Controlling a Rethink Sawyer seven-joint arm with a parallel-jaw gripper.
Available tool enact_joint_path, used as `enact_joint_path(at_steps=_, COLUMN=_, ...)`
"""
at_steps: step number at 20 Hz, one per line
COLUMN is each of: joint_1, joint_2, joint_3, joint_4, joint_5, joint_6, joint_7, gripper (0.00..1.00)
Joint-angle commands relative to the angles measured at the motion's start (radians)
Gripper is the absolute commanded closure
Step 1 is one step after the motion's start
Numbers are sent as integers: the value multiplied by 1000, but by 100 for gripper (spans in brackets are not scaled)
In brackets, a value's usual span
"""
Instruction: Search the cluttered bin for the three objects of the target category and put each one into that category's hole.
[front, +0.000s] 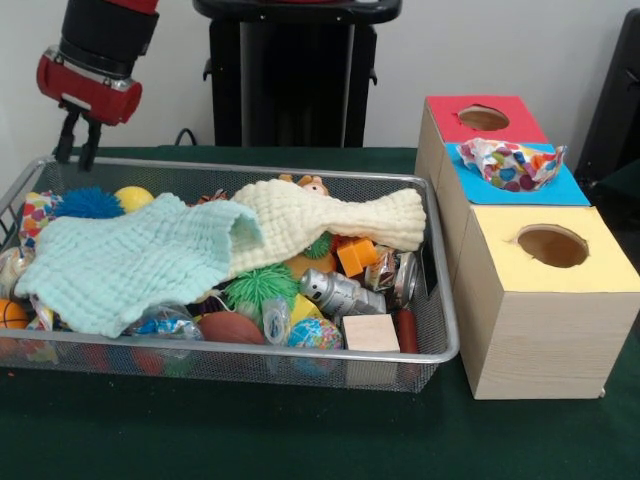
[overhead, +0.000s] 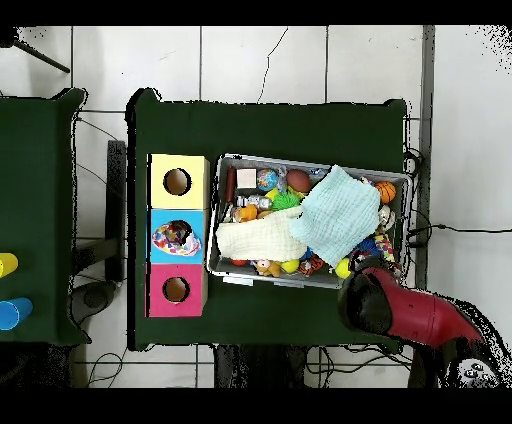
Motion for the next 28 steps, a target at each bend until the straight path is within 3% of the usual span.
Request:
enact_joint_path(at_steps=1, joint_1=1, joint_2=26, joint_3=19, joint_4=74, joint_5=49, joint_6=-53, joint_7=188, gripper=0)
enact_joint_path(at_steps=7, joint_1=23, joint_2=75, joint_3=-34, joint_4=86, joint_5=96, joint_6=-149, joint_7=248, gripper=0)
enact_joint_path(at_steps=13, joint_1=86, joint_2=173, joint_3=-143, joint_4=144, joint_5=283, joint_6=-423, joint_7=348, gripper=0)
enact_joint_path(at_steps=18, joint_1=64, joint_2=192, joint_3=-112, joint_4=158, joint_5=339, joint_6=-481, joint_7=312, gripper=0)
enact_joint_path(at_steps=28, joint_1=18, joint_2=233, joint_3=-62, joint_4=140, joint_5=366, joint_6=-511, joint_7=269, gripper=0)
